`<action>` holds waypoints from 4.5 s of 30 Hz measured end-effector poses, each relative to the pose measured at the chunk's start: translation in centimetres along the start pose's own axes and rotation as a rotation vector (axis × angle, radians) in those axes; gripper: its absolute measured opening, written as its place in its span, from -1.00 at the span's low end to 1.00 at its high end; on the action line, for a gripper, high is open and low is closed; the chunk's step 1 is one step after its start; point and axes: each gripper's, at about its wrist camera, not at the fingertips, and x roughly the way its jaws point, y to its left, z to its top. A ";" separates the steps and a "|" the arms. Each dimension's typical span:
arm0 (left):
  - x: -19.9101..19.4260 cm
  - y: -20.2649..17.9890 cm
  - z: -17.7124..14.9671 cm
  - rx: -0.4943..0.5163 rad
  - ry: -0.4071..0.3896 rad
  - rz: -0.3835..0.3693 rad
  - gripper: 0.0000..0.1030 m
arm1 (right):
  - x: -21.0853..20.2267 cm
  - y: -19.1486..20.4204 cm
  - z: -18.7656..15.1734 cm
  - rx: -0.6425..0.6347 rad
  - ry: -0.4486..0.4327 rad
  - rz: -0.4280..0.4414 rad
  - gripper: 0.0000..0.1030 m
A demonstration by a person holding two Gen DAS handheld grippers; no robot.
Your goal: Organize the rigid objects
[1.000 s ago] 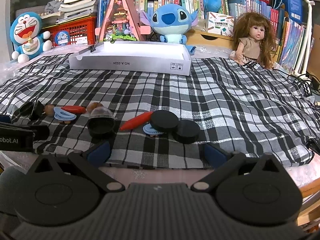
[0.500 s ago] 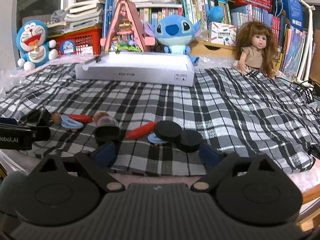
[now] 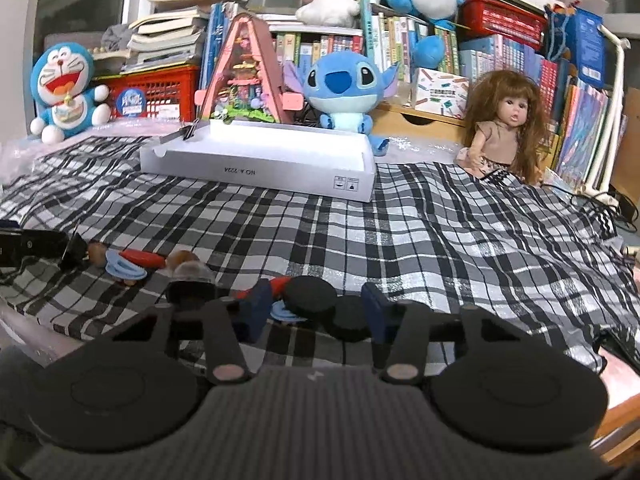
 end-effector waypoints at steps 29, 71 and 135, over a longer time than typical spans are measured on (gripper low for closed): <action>0.4 -1.0 2.3 -0.009 -0.036 -0.074 -0.44 | 0.9 -0.6 1.9 0.061 0.022 0.054 -0.29; 11.3 -4.2 17.5 -0.012 0.141 -0.231 -0.44 | 10.3 -3.5 14.4 0.219 0.216 0.239 -0.28; 21.6 -5.8 17.3 0.055 0.334 -0.079 0.17 | 20.9 -1.0 15.0 0.152 0.416 0.106 0.31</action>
